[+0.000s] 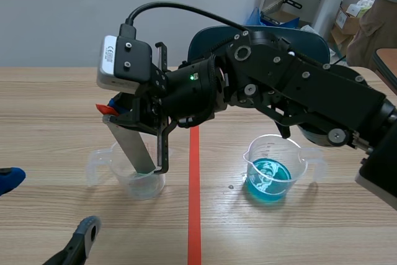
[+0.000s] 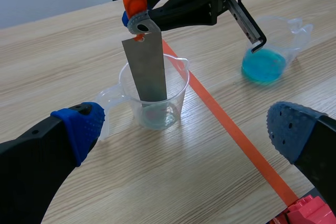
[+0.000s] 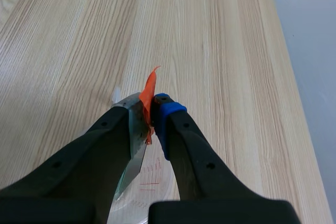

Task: Do the redox reaction experiment

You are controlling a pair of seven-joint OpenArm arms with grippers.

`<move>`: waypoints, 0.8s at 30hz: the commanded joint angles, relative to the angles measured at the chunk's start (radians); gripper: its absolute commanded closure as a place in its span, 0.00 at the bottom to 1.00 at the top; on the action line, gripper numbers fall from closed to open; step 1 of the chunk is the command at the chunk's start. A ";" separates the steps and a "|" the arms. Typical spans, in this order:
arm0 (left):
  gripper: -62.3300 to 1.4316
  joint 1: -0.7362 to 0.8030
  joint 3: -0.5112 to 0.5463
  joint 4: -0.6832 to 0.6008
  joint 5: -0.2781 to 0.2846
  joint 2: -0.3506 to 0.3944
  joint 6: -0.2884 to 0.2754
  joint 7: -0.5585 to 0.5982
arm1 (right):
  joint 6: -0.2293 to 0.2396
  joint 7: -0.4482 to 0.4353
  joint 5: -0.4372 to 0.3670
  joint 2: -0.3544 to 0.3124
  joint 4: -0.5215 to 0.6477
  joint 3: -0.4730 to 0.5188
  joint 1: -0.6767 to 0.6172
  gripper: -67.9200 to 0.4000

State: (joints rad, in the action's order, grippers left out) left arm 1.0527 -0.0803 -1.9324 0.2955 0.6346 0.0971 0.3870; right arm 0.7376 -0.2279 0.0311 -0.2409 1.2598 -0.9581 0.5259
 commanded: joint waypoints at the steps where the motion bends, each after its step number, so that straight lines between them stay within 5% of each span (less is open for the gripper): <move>1: 0.00 0.002 -0.005 -0.006 0.000 -0.005 -0.003 0.014 | 0.008 0.006 0.004 0.003 -0.005 -0.007 0.017 0.98; 24: 0.00 0.002 -0.005 -0.006 0.000 -0.005 -0.003 0.014 | 0.008 -0.014 0.026 0.008 -0.005 -0.075 0.013 0.94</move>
State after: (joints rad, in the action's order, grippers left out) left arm 1.0527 -0.0803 -1.9324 0.2955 0.6346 0.0971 0.3870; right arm 0.7345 -0.2535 0.0456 -0.2241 1.2598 -1.0367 0.5308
